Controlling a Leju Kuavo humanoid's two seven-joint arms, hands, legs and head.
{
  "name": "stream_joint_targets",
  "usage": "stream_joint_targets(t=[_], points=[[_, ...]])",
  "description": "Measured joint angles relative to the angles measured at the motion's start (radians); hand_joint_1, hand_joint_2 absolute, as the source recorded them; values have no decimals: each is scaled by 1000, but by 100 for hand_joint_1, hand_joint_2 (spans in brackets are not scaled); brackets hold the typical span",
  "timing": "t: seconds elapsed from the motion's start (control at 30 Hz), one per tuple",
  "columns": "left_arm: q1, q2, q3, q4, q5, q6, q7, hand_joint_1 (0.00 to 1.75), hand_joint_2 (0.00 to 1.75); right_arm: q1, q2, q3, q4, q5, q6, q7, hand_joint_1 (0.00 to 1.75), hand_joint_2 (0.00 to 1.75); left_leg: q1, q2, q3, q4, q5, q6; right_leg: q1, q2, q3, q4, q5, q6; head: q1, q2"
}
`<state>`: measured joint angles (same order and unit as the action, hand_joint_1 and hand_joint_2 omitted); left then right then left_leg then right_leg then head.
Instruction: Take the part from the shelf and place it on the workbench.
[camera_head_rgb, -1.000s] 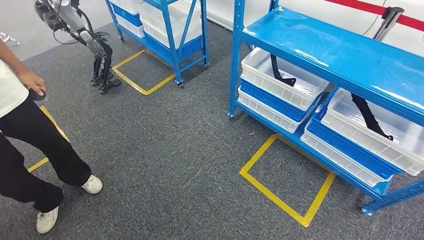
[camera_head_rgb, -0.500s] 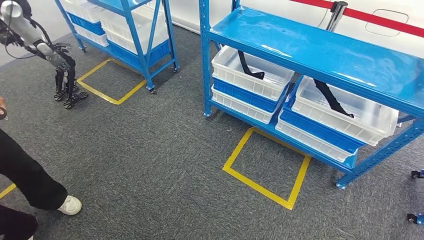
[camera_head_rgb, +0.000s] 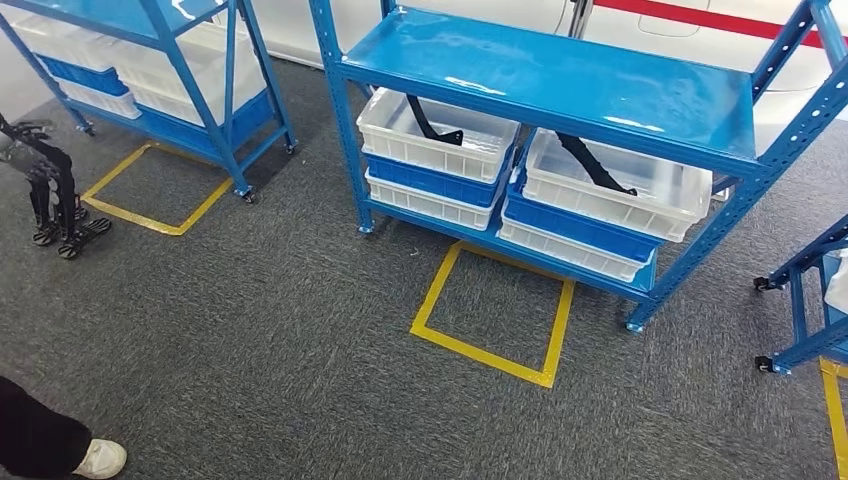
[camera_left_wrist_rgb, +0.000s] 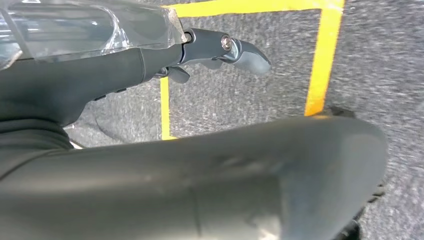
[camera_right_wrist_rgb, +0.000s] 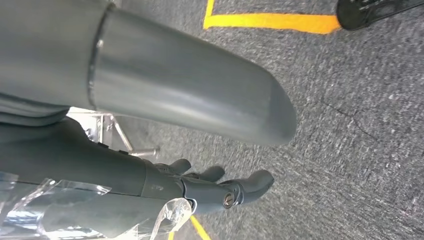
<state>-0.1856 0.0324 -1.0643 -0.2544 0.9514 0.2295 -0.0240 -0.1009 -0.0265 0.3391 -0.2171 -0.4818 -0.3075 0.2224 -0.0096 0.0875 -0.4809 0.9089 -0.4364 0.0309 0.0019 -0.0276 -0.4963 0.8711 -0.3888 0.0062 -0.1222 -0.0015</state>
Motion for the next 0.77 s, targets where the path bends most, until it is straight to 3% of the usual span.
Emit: stream_joint_targets(t=[0.07,0.13,0.17,0.2,0.23,0.3,0.37,0.43,0.5,0.57,0.63,0.67,0.7,0.77], points=[[0,0,0,0,0,0,0,0,0,-4,2,0,0,0,0,0,0,0,7,-53,-54,128,-72,-11,-5,18,-4,-2,7,-8,0,0],[7,0,0,0,0,0,0,0,0,-5,3,0,0,-1,0,-2,0,0,12,-73,-122,280,-133,-18,-5,43,-11,-2,14,-10,0,0],[10,0,0,0,0,0,0,0,0,-4,3,0,0,-2,0,-3,0,0,13,-76,-135,310,-136,-19,-6,57,-13,-1,17,-8,0,0],[12,0,0,0,1,0,0,0,0,-3,3,0,0,-3,0,-4,0,0,15,-77,-126,294,-119,-20,-6,71,-15,-1,20,-5,0,0],[13,0,0,0,1,1,0,0,0,-2,3,0,0,-4,0,-5,0,0,16,-82,-97,236,-86,-20,-7,84,-15,-1,22,-2,0,0],[12,0,0,0,1,2,0,0,0,-3,3,0,0,-6,1,-6,0,0,18,-119,-17,72,-19,-18,-8,109,-20,3,26,6,0,0],[11,0,0,0,1,2,-1,0,0,-4,4,1,0,-7,2,-7,0,0,19,-148,22,-22,9,-10,-5,132,-31,7,31,15,1,0],[11,-1,-1,0,0,1,-1,0,0,1,3,1,0,-8,2,-7,0,0,18,-134,22,-33,13,5,-6,153,-42,8,36,25,3,0],[9,-3,-1,0,-1,0,-1,0,0,7,2,3,0,-8,2,-7,0,0,19,-113,21,-36,21,20,-8,125,-61,41,14,34,5,0],[9,-3,-1,-1,-1,0,-1,0,0,5,3,6,0,-9,3,-6,0,0,18,-89,20,-37,27,29,-10,69,-114,160,-57,43,6,0],[15,-3,-1,-1,0,0,0,0,0,2,4,10,0,-9,3,-7,0,0,15,-63,16,-36,27,31,-13,43,-179,308,-123,51,6,0],[16,-3,-1,-1,1,0,0,0,0,2,4,12,0,-9,3,-7,0,0,14,-50,16,-36,27,31,-14,39,-192,342,-131,52,6,0],[16,-3,-1,-1,2,0,0,0,0,2,4,13,0,-8,2,-7,0,0,14,-39,16,-36,27,31,-14,36,-184,335,-119,52,6,0],[14,-3,-1,-1,3,0,0,0,0,2,3,16,0,-3,0,-8,0,0,14,-25,18,-36,26,29,-14,28,-137,253,-74,48,6,0]])
